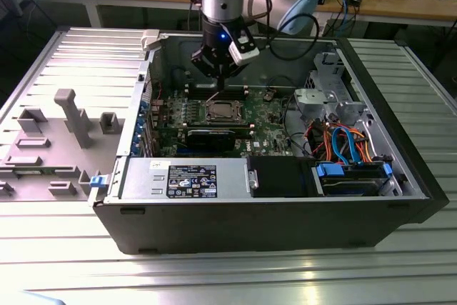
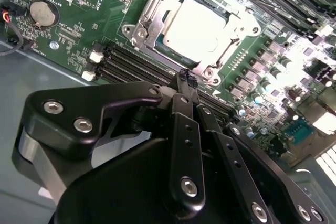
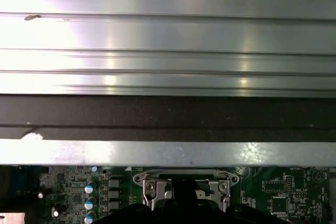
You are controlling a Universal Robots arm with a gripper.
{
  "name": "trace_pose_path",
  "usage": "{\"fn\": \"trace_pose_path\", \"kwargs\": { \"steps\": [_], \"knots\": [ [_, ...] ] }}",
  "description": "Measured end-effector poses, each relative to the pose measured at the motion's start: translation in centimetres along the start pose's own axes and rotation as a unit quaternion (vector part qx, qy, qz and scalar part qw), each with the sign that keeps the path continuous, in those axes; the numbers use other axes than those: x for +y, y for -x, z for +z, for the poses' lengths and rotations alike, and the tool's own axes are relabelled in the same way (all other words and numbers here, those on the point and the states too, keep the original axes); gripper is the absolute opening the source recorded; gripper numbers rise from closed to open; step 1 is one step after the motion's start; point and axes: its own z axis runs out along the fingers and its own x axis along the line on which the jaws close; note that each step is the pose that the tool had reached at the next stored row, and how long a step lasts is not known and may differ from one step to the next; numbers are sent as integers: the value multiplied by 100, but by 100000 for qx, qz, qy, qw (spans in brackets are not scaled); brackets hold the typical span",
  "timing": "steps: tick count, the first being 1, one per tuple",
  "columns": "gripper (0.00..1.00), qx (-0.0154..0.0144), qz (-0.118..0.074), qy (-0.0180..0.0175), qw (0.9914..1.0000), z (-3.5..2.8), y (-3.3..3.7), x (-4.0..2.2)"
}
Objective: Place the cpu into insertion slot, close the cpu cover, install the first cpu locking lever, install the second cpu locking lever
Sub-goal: 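Install the first cpu locking lever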
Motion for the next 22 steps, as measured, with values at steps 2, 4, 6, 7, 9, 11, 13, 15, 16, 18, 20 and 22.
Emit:
{"fn": "trace_pose_path", "kwargs": {
  "steps": [2, 4, 6, 7, 9, 11, 13, 15, 16, 18, 20, 22],
  "knots": [
    [11, 1, 2, -1, 100000, 22, 13, 0],
    [11, -10, -2, -1, 100000, 29, 19, 0],
    [11, 4, 3, -7, 100000, 29, 18, 0],
    [11, 0, 3, -6, 100000, 30, 18, 0],
    [11, -35, -4, 13, 100000, 28, 19, 0],
    [11, -96, 2, 5, 100000, 21, 13, 0],
    [11, -315, 1, -3, 100000, 16, -13, 0],
    [11, -465, -1, -3, 99999, 16, -33, 1],
    [11, -480, -67, 5, 99999, 16, -34, 5],
    [11, -477, -423, 8, 99998, 18, -33, 21],
    [11, -481, -697, 30, 99996, 30, -9, 34],
    [11, -479, -710, 42, 99996, 40, 26, 35]
  ]
}}
